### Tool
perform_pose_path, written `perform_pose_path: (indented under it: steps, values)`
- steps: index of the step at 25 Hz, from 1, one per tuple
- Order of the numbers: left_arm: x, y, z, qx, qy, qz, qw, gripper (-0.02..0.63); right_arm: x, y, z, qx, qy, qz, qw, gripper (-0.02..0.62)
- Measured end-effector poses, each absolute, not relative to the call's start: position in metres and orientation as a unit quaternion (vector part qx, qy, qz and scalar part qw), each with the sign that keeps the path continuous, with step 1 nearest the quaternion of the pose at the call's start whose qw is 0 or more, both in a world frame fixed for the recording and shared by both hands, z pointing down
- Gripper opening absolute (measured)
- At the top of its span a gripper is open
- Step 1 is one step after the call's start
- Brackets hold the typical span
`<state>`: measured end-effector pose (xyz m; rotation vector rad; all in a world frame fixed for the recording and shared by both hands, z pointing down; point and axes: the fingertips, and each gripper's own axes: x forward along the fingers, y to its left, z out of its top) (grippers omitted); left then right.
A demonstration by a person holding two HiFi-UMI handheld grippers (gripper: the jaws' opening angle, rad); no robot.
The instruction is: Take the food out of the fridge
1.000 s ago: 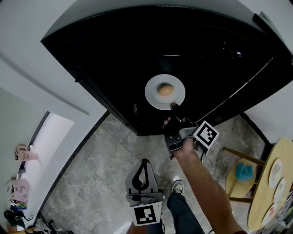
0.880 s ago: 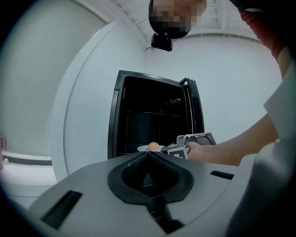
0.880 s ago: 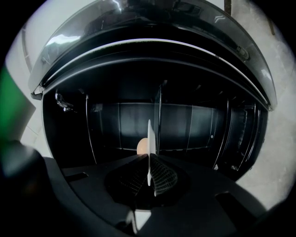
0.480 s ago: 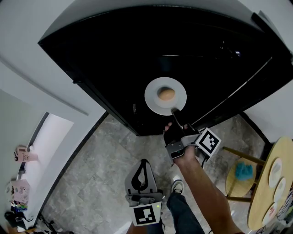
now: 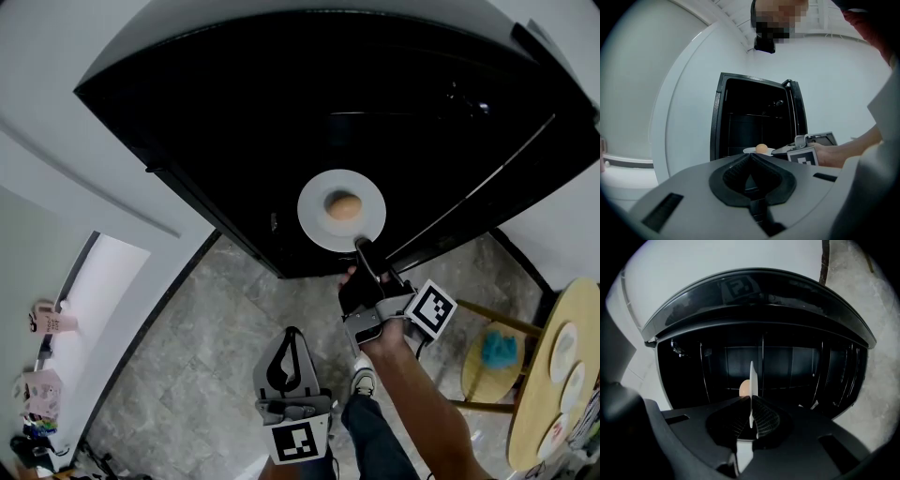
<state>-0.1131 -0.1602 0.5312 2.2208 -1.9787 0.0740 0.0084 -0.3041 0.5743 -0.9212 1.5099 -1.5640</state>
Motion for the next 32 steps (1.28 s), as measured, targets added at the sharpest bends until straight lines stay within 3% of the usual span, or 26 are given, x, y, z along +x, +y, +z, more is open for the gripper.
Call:
perform_pose_path:
  steps: [32]
  values:
    - [-0.115, -0.162, 0.526, 0.742, -0.666, 0.021, 0.074, 0.014, 0.015, -0.229, 0.538, -0.329, 0.597, -0.616, 0.394, 0.029]
